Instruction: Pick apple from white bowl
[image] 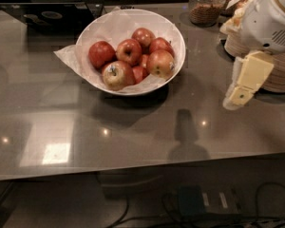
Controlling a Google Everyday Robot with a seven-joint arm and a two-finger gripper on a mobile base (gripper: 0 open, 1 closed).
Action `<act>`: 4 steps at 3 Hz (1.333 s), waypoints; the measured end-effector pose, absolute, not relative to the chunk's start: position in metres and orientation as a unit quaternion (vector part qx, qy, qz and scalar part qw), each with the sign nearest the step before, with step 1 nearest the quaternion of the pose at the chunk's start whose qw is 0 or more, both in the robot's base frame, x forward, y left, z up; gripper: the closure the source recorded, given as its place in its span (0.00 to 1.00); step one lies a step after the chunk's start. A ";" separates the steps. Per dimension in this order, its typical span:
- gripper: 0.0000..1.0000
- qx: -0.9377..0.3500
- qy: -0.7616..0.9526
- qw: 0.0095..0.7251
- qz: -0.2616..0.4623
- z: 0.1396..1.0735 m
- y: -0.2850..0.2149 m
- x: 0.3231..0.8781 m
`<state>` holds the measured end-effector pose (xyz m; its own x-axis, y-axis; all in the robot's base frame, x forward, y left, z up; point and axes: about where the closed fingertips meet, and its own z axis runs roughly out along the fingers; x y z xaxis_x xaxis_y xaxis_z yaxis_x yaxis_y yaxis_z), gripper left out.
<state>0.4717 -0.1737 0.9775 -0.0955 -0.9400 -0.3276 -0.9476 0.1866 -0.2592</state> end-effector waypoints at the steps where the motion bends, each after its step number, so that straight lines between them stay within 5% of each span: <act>1: 0.00 -0.664 0.700 0.261 0.032 0.985 -0.135 0.499; 3: 0.00 -0.654 0.699 0.285 0.045 0.980 -0.128 0.514; 4: 0.19 -0.652 0.688 0.311 0.064 0.977 -0.111 0.533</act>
Offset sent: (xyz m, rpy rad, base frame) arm 0.0226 0.0322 0.0064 0.0678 -0.0466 0.0826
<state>0.5329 -0.1106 0.9766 0.0444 -0.8576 -0.5124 -0.9378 0.1410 -0.3173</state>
